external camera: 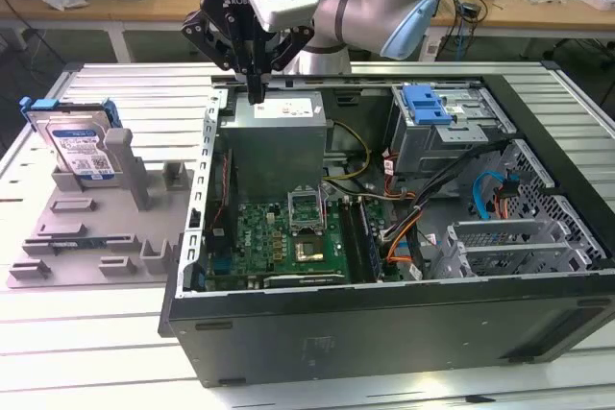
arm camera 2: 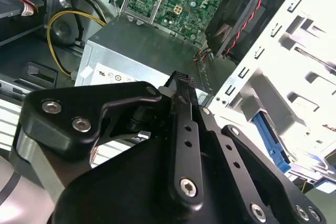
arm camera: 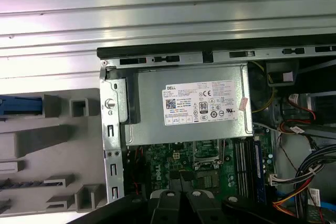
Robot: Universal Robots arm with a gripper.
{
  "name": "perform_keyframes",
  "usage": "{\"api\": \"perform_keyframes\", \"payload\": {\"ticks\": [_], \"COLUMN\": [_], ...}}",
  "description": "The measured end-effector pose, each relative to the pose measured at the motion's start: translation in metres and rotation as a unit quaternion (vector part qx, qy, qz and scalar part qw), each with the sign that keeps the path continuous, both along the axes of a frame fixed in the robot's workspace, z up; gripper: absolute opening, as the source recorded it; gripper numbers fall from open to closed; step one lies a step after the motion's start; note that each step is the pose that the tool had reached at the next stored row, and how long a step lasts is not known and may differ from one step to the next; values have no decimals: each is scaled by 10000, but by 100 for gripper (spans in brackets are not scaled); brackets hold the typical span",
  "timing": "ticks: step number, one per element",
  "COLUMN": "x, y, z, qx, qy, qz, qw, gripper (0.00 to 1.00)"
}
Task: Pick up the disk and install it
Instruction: 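Reach for the disk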
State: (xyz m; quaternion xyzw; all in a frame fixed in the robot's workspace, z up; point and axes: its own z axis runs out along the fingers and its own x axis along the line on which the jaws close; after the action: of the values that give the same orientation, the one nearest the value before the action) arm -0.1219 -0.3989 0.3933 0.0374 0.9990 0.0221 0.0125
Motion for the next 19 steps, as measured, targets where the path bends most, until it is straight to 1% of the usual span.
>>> {"api": "perform_keyframes", "payload": {"ticks": [6,10,11,12,13,18,19], "x": [-10,-203,-235,-299,-335,-501,-573], "y": [1,5,7,12,16,45,61], "z": [-1,-2,-3,-4,-4,-7,-9], "qx": [0,0,0,0,0,0,0], "qy": [-1,0,0,0,0,0,0], "qz": [-2,-25,-28,-32,-34,-45,-50], "qw": [10000,10000,10000,10000,10000,10000,10000], "gripper": [11,11,11,11,11,11,11]}}
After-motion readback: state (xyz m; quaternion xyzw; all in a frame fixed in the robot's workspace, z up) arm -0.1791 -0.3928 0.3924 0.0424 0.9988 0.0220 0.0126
